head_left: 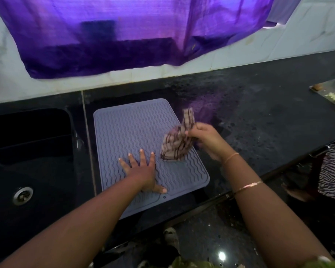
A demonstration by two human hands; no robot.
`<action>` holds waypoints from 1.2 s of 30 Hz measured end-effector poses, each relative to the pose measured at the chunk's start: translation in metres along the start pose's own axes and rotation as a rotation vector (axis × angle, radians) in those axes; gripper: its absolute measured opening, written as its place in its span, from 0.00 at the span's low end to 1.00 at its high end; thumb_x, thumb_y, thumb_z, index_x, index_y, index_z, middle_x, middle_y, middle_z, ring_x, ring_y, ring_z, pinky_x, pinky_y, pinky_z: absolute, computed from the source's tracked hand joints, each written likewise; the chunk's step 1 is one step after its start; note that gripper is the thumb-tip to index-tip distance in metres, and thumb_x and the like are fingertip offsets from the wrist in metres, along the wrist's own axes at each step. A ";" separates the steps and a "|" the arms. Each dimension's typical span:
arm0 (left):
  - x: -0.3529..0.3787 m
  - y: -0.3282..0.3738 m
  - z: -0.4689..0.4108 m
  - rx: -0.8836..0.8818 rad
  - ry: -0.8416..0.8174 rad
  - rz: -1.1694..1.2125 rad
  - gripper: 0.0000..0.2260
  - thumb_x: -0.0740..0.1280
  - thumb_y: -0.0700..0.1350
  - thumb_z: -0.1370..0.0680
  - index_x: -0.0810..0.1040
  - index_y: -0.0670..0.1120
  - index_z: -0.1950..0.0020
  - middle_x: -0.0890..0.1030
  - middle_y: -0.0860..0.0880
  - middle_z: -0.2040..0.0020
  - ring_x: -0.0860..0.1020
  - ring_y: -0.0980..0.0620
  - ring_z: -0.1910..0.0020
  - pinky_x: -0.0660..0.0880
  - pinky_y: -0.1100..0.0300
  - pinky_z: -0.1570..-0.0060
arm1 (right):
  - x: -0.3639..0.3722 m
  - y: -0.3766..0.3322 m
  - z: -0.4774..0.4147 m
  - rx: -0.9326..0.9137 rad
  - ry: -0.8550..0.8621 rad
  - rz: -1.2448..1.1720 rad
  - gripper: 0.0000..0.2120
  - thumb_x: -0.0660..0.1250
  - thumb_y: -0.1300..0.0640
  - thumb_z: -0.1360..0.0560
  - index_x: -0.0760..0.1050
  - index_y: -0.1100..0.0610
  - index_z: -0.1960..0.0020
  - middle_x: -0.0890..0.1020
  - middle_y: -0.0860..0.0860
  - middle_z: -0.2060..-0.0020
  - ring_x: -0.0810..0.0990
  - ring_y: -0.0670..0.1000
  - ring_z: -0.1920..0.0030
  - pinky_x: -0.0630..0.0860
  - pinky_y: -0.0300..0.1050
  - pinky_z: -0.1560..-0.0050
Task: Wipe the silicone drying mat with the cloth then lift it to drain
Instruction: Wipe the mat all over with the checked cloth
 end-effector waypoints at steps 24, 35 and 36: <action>0.000 0.000 -0.003 -0.006 0.026 -0.010 0.59 0.65 0.73 0.36 0.27 0.50 0.26 0.27 0.40 0.26 0.32 0.29 0.28 0.33 0.28 0.37 | 0.041 0.070 0.052 -0.268 -0.075 1.295 0.26 0.66 0.43 0.32 0.69 0.48 0.36 0.69 0.59 0.38 0.69 0.61 0.41 0.73 0.54 0.44; 0.000 -0.003 0.000 0.033 0.095 0.015 0.57 0.64 0.73 0.35 0.29 0.51 0.25 0.28 0.41 0.26 0.31 0.31 0.28 0.32 0.27 0.38 | 0.016 0.071 0.064 -0.351 -0.047 1.409 0.25 0.68 0.43 0.34 0.72 0.48 0.40 0.74 0.58 0.43 0.75 0.60 0.47 0.79 0.51 0.58; -0.001 -0.003 0.001 0.032 0.099 0.013 0.57 0.64 0.73 0.35 0.29 0.51 0.25 0.28 0.41 0.26 0.31 0.31 0.28 0.32 0.27 0.38 | 0.014 0.069 0.062 -0.329 -0.043 1.403 0.26 0.68 0.43 0.34 0.71 0.49 0.38 0.73 0.57 0.42 0.74 0.60 0.46 0.78 0.51 0.56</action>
Point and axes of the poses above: each hand's wrist, its own z-axis away from the middle knuckle, its own x-axis out of the palm, y = z × x, the point moved 9 cm from there along -z, towards the middle knuckle
